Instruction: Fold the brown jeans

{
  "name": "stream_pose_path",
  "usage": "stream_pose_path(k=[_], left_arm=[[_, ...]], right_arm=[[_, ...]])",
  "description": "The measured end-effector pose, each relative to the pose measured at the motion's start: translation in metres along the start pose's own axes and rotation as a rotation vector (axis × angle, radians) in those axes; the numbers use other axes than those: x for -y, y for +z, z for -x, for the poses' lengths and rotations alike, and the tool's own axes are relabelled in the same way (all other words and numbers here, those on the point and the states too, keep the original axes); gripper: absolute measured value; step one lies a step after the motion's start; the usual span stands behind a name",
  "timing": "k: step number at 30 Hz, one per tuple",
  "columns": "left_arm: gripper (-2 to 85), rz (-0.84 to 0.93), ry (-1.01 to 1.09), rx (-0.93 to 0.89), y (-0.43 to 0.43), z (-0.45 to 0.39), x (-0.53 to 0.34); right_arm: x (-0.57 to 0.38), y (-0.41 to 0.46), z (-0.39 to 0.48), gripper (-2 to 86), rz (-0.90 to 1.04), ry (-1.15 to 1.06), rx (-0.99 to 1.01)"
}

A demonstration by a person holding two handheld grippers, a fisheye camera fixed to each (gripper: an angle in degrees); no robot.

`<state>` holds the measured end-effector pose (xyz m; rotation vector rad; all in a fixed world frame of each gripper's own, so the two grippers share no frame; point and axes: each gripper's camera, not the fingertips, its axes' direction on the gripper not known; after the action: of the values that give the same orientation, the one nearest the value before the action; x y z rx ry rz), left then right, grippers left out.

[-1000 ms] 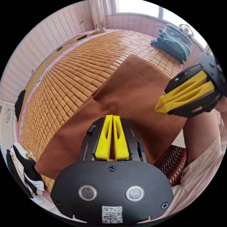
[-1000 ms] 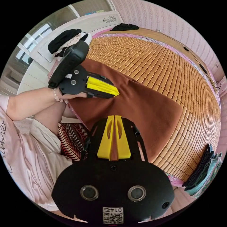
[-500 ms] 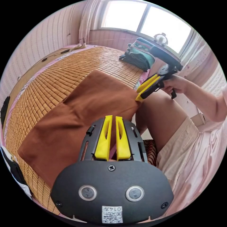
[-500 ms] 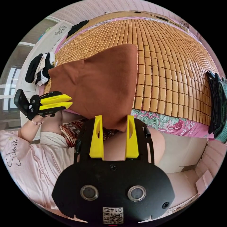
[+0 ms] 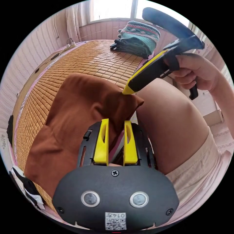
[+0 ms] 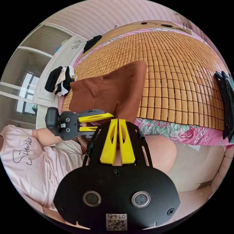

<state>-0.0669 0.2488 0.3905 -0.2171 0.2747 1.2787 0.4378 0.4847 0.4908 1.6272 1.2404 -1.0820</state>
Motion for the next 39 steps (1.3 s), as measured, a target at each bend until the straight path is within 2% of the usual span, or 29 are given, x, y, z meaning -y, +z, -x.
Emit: stream_pose_path(k=[1, 3, 5, 7, 10, 13, 16, 18, 20, 22, 26, 31, 36, 39], left_arm=[[5.8, -0.011, 0.027, 0.043, 0.001, -0.001, -0.002], [2.1, -0.049, -0.013, -0.013, 0.0, 0.007, -0.009], [0.3, -0.087, -0.104, -0.131, -0.006, 0.023, -0.02], [-0.2, -0.112, -0.125, -0.149, -0.013, 0.026, -0.028], [-0.5, -0.126, -0.108, -0.123, -0.024, 0.021, -0.039], [-0.5, -0.133, -0.115, -0.126, -0.031, 0.021, -0.052], [-0.6, -0.136, -0.13, -0.145, -0.038, 0.025, -0.067], [-0.6, -0.157, -0.132, -0.154, -0.044, 0.027, -0.076], [-0.6, -0.196, -0.134, -0.193, -0.053, 0.03, -0.083], [-0.5, -0.239, -0.1, -0.205, -0.061, 0.027, -0.084], [-0.3, -0.347, -0.042, -0.267, -0.078, 0.02, -0.072], [0.5, -0.501, -0.138, -0.376, -0.098, 0.041, -0.08], [3.3, -0.494, -0.332, -0.338, -0.118, 0.087, -0.151], [6.3, -0.376, -0.497, -0.148, -0.122, 0.112, -0.215]], right_arm=[[-0.003, -0.002, -0.003, 0.6, -0.009, -0.003, 0.017], [-0.007, -0.003, -0.011, 1.0, -0.028, 0.01, 0.003], [-0.014, -0.017, -0.029, 2.4, -0.192, 0.08, 0.01], [-0.013, -0.023, -0.041, 6.6, -0.292, 0.117, -0.013], [0.01, -0.007, -0.064, 12.9, -0.263, 0.153, 0.022], [0.031, 0.018, -0.08, 13.1, -0.169, 0.181, 0.041], [0.034, 0.033, -0.095, 6.8, -0.101, 0.204, 0.222], [0.022, 0.029, -0.105, 5.4, -0.173, 0.233, 0.389], [0.001, 0.023, -0.12, 4.7, -0.276, 0.286, 0.649], [-0.012, 0.012, -0.124, 4.4, -0.338, 0.297, 0.728], [-0.028, -0.04, -0.113, 4.6, -0.433, 0.258, 0.646], [-0.004, -0.082, -0.054, 5.7, -0.412, 0.135, 0.45], [0.05, -0.028, 0.061, 8.2, -0.297, -0.1, 0.383], [0.078, 0.053, 0.123, 7.3, -0.199, -0.202, 0.388]])
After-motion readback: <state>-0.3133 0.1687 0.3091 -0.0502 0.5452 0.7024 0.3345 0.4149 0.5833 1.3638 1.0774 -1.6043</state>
